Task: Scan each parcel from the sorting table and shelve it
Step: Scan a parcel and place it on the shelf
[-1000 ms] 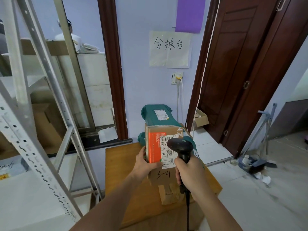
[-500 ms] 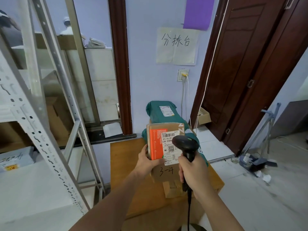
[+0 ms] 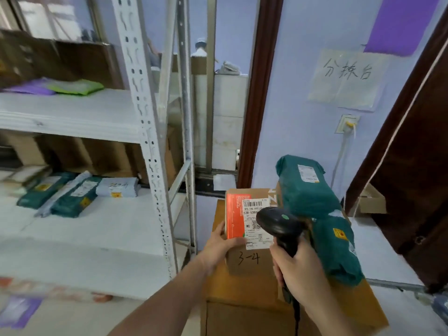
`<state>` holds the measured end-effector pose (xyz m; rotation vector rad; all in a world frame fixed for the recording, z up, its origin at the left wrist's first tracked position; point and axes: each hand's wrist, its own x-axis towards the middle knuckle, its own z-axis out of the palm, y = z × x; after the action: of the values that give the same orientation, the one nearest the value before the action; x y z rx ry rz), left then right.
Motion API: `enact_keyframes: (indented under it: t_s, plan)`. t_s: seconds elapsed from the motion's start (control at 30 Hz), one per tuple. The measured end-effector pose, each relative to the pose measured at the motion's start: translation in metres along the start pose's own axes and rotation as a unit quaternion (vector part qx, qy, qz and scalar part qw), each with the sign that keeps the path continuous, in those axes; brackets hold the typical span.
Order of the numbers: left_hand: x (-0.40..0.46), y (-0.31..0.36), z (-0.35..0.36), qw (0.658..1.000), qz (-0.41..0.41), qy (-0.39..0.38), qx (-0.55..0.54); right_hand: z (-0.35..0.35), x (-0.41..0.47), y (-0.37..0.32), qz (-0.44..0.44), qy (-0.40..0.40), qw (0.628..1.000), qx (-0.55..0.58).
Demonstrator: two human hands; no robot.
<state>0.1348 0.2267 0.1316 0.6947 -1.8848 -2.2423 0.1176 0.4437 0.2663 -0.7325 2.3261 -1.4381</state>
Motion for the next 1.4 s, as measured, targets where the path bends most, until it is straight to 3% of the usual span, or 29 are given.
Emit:
enact_keyframes:
  t_s: [0.2, 0.4, 0.7, 1.07, 1.4]
  plan:
    - [-0.07, -0.017, -0.045, 0.993, 0.024, 0.113, -0.038, 0.024, -0.009, -0.001, -0.032, -0.145, 0.989, -0.003]
    - [-0.152, -0.039, -0.093, 0.953, 0.034, 0.276, -0.12, 0.069, -0.027, -0.01, -0.038, -0.243, 0.969, 0.012]
    - [-0.253, -0.046, -0.21, 0.909, 0.067, 0.39, -0.134, 0.183, -0.05, -0.069, -0.068, -0.31, 0.948, -0.006]
    - [-0.331, -0.035, -0.385, 0.885, 0.089, 0.441, -0.123, 0.331, -0.065, -0.177, -0.105, -0.379, 0.918, 0.058]
    - [-0.332, 0.008, -0.532, 0.875, 0.116, 0.457, -0.109, 0.475, -0.009, -0.259, -0.156, -0.408, 0.899, 0.036]
